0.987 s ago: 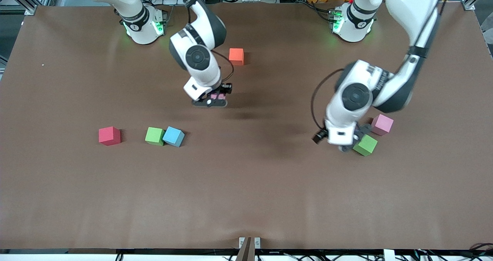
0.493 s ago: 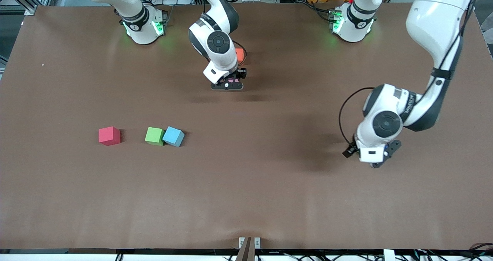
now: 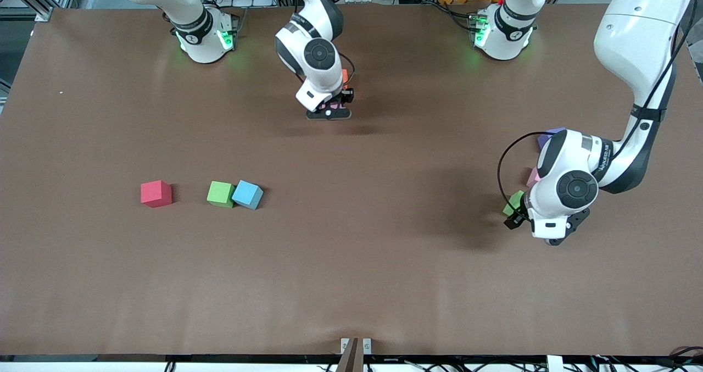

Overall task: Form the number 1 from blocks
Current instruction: 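Grasp the green cube with the left gripper while the right gripper releases pink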

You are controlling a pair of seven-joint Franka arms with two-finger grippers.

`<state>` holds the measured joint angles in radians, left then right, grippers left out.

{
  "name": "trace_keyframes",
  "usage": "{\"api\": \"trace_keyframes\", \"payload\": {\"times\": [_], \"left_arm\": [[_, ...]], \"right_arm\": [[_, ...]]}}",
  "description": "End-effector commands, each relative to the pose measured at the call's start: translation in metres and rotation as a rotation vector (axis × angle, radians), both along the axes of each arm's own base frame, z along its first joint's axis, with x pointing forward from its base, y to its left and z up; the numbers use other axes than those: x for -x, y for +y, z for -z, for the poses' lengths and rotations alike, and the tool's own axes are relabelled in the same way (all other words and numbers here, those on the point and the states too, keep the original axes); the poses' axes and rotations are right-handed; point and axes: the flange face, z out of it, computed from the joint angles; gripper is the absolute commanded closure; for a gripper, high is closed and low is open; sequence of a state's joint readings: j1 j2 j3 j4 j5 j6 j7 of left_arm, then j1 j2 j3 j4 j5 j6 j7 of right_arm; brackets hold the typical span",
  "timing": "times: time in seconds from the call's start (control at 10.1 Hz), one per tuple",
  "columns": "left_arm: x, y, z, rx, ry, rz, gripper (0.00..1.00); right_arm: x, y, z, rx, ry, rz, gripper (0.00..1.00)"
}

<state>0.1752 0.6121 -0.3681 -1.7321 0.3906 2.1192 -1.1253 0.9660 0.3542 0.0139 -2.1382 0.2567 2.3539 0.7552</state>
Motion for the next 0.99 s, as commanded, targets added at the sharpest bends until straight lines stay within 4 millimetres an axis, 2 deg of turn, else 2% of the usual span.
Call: {"api": "trace_keyframes", "payload": {"times": [0.0,0.2,0.3,0.39,0.79,0.89], "left_arm": [[0.0,0.0,0.014,0.008,0.018,0.005,0.0],[0.005,0.004,0.02,0.006,0.034,-0.002,0.0],[0.004,0.016,0.02,0.005,0.036,-0.019,0.0],[0.008,0.018,0.026,0.005,0.049,-0.016,0.0],[0.01,0.019,0.023,-0.001,0.055,-0.018,0.0],[0.009,0.019,0.02,-0.003,0.052,-0.015,0.0]], "right_arm": [[0.016,0.007,0.006,-0.006,0.01,0.01,0.41],[0.026,0.005,0.015,-0.005,0.005,-0.002,0.41],[0.035,0.007,0.018,-0.014,-0.001,-0.013,0.41],[0.04,0.006,0.021,-0.015,-0.002,-0.018,0.41],[0.048,0.009,0.023,-0.012,0.003,-0.019,0.41],[0.051,0.01,0.023,-0.012,0.005,-0.02,0.37]]}}
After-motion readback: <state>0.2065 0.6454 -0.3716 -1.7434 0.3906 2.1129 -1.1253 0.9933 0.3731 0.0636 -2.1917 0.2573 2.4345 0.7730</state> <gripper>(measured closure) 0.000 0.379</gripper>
